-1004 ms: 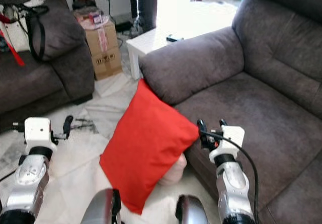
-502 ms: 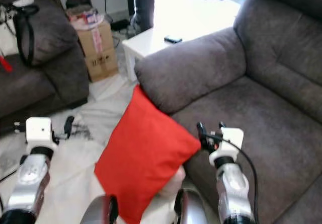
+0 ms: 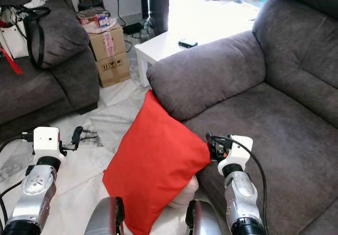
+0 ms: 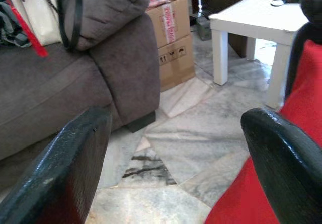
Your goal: Move the pillow to the sofa from floor
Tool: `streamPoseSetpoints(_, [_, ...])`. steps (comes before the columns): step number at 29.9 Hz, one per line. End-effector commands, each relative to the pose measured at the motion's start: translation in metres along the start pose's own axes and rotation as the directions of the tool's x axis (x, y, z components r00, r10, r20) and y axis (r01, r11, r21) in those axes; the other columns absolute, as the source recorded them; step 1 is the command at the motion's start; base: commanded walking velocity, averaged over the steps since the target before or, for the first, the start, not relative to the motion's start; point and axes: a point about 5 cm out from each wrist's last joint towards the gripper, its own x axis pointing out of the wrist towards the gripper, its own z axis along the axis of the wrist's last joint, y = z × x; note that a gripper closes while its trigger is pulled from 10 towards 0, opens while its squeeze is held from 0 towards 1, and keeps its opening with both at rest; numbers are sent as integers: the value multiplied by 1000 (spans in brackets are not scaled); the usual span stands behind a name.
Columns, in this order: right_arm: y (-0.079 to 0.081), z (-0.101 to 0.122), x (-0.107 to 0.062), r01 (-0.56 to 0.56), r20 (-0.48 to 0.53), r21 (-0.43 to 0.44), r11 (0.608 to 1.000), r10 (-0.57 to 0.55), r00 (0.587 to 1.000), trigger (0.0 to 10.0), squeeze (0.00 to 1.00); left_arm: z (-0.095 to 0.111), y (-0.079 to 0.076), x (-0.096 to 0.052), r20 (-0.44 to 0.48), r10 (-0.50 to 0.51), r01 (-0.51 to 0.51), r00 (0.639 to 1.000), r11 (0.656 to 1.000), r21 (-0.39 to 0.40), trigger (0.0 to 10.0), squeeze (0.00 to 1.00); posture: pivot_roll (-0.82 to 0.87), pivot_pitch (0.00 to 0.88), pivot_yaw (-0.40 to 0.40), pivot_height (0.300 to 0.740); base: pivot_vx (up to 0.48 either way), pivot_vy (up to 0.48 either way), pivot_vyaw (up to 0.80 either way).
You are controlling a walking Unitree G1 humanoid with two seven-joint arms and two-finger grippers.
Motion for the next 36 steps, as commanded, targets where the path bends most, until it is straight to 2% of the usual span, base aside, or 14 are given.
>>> streamPoseSetpoints(1, [-3,-7,0,25,-46,47,999,-23,999,10000,0,-1,0,2,-11,0,0,1000,1000,-24,10000,0,66,94,-11,592,0,0,0])
streamPoseSetpoints(6, [-3,-9,6,42,-83,113,993,-33,996,10000,0,-1,0,6,-15,9,-9,1000,999,-35,10000,0,71,80,-14,592,0,0,0])
streamPoseSetpoints(12, [3,0,15,21,-69,94,995,-14,998,10000,0,-4,-5,11,-34,5,-7,999,998,-58,10000,0,62,63,-19,592,0,0,0])
streamPoseSetpoints(21, [-3,8,17,24,-44,88,996,-20,999,10000,0,0,-16,15,-7,-10,9,1000,998,-66,10000,0,42,54,-29,592,0,0,0])
streamPoseSetpoints(26, [-5,2,12,28,-45,87,996,-24,999,10000,0,1,-4,13,5,12,-11,1000,998,-61,10000,0,43,73,-24,592,0,0,0])
streamPoseSetpoints(31, [-5,-6,6,36,-55,86,996,-32,998,10000,0,-2,0,11,0,1,-1,1000,999,-35,10000,0,53,106,-1,592,0,0,0])
streamPoseSetpoints(36, [5,-17,2,-8,-77,67,998,14,997,10000,0,-1,8,6,3,21,-21,1000,1000,-23,10000,0,97,135,-10,592,0,0,0])
